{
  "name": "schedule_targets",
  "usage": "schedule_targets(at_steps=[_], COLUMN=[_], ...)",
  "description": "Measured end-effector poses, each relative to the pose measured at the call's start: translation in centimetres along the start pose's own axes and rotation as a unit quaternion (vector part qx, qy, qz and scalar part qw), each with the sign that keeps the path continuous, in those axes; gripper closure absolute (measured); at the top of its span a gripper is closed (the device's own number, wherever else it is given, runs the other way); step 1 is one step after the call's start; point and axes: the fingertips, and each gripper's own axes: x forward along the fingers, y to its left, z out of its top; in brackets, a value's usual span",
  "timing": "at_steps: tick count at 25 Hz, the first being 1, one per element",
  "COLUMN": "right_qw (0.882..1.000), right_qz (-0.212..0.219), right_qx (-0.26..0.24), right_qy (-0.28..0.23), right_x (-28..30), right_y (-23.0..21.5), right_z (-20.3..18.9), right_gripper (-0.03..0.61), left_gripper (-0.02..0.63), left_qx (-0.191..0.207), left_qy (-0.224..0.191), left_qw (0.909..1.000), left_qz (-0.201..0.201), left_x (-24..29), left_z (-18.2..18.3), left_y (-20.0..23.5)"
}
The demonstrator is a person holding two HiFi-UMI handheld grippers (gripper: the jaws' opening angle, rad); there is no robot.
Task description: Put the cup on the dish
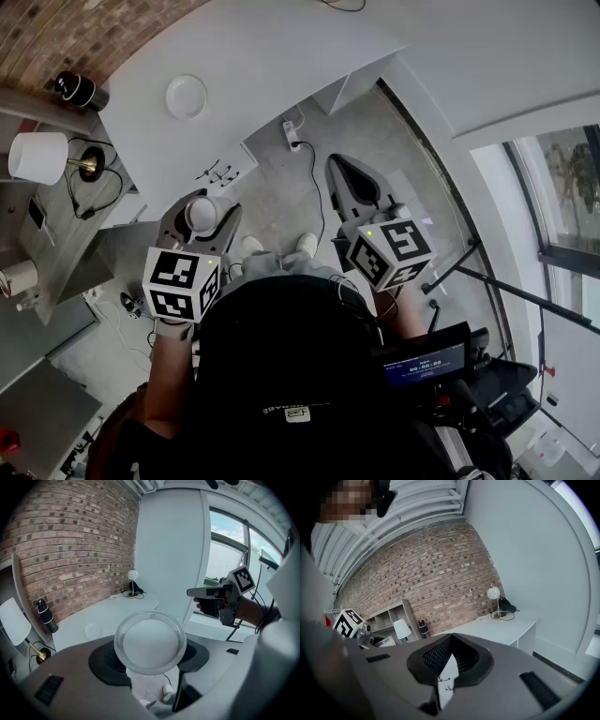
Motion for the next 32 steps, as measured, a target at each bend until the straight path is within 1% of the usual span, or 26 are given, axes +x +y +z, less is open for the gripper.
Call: schedule_targets(at_steps=[6, 14, 18, 22, 32], right_qw=[1.0, 1.0, 0.999, 0.999, 0.998], right_qz=[0.005, 0.026, 0.039, 0.046, 0.046], right_qx=[-0.001, -0.005, -0.009, -0.002, -0.004], right_qy=[-0.002, 0.013, 0.021, 0.021, 0.035], right_x=[1.3, 3.2, 4.4, 5.4, 6.4], right_y=[1.1, 3.1, 4.6, 5.8, 7.6], right_z=[0.2, -0.2, -0.5, -0.7, -1.8], right_gripper=[0.575, 0.575, 0.575, 0.575, 0.575], left_gripper=[0.354, 0.354, 0.354, 0.354, 0.354], left_qx=[0.007, -0.012, -0.028, -0.044, -0.053], left_qy=[0.007, 0.001, 0.004, 0.006, 0.003], left_qw=[0.9999, 0.9998, 0.9991, 0.998, 0.9978], left_qz=[0.003, 0.016, 0.031, 0.044, 0.04], left_x=[-0.3, -1.6, -2.9, -3.9, -4.9], left_z=[-1.0, -1.7, -3.1, -4.6, -5.9], left_y=[1.1, 2.7, 4.1, 5.4, 7.0])
